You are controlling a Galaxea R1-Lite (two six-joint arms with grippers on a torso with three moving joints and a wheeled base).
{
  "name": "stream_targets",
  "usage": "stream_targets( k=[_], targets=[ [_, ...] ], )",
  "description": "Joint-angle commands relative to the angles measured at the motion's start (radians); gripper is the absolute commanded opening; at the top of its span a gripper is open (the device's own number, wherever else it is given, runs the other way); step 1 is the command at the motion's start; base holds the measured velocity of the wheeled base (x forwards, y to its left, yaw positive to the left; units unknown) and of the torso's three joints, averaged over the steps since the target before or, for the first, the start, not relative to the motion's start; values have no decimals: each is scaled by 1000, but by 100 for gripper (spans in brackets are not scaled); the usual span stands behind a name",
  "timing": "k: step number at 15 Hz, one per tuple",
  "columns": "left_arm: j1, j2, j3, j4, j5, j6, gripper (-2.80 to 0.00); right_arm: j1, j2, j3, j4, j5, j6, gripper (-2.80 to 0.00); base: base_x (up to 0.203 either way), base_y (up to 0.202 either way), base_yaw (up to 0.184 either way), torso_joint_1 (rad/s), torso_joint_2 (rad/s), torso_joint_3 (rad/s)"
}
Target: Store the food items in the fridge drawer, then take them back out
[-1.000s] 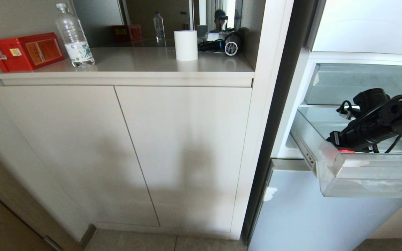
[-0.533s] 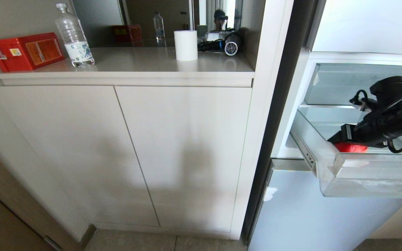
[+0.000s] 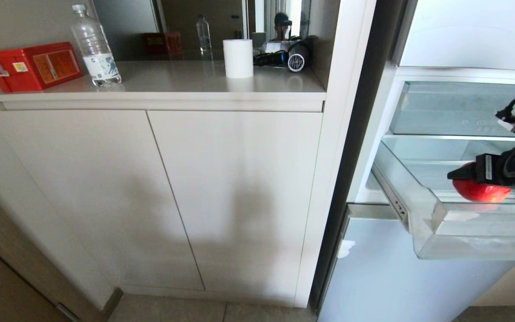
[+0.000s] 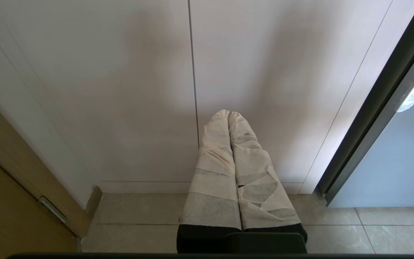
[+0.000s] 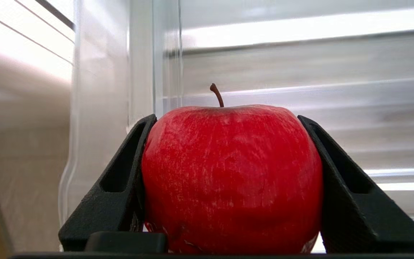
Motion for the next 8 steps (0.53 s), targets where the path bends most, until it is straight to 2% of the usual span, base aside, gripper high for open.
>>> stream_targets(
  k=[1, 5, 8],
  targets=[
    [0, 0, 0, 0, 0, 0, -280, -7, -127, 126, -109, 1, 2, -280, 0, 0, 0, 0, 0, 0],
    [0, 0, 0, 0, 0, 0, -280, -55, -244, 350, -537, 4, 27, -280, 0, 0, 0, 0, 0, 0],
    [0, 0, 0, 0, 0, 0, -280, -71, -284, 495, -864, 4, 113, -280, 0, 0, 0, 0, 0, 0]
  ],
)
